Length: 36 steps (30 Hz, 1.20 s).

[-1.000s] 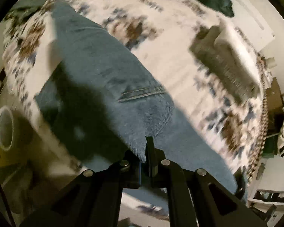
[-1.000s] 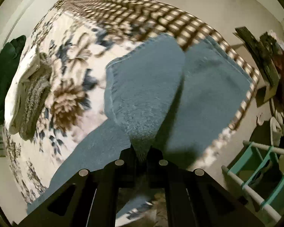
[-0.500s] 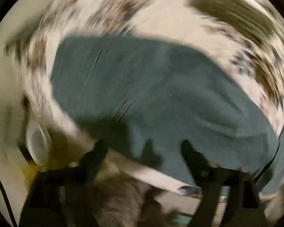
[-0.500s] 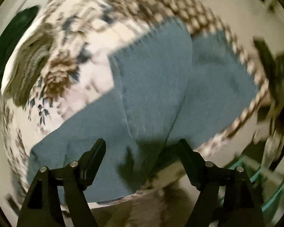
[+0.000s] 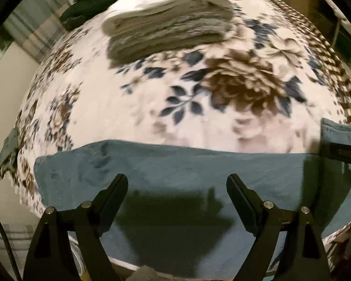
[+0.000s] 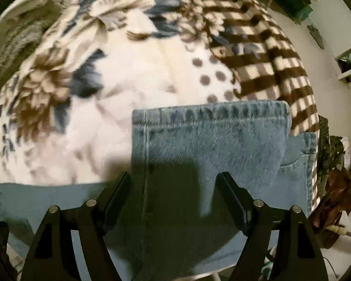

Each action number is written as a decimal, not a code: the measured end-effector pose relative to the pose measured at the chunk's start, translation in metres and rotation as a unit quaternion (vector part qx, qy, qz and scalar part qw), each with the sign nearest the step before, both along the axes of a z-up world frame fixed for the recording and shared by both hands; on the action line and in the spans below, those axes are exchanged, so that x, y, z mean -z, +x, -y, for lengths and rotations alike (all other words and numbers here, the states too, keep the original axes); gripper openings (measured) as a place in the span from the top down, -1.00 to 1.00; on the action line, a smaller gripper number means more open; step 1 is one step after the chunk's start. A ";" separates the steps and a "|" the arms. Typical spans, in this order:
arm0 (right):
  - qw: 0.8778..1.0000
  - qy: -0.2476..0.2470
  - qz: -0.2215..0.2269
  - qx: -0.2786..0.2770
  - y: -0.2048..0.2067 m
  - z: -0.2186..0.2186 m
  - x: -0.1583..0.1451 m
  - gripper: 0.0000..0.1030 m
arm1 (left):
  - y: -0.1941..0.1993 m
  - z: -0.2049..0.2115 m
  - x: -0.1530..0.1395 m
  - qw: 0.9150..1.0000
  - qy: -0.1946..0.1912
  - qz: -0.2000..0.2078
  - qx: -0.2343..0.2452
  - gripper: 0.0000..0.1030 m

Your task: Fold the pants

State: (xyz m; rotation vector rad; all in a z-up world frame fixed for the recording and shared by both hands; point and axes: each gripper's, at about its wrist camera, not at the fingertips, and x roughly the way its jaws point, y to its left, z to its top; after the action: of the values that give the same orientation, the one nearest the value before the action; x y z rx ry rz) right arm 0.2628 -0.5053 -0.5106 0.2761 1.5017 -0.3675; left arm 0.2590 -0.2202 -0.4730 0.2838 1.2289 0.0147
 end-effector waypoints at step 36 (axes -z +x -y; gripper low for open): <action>0.839 0.192 0.202 0.467 -0.267 0.214 0.000 -0.06 | -0.016 0.069 0.039 0.996 -0.023 -0.076 0.039 -0.67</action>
State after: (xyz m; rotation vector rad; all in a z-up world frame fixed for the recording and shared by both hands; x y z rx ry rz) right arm -0.0039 -0.7191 -0.5110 1.3504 0.9114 -0.7205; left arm 0.2426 -0.2890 -0.5121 0.2961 1.3667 -0.1040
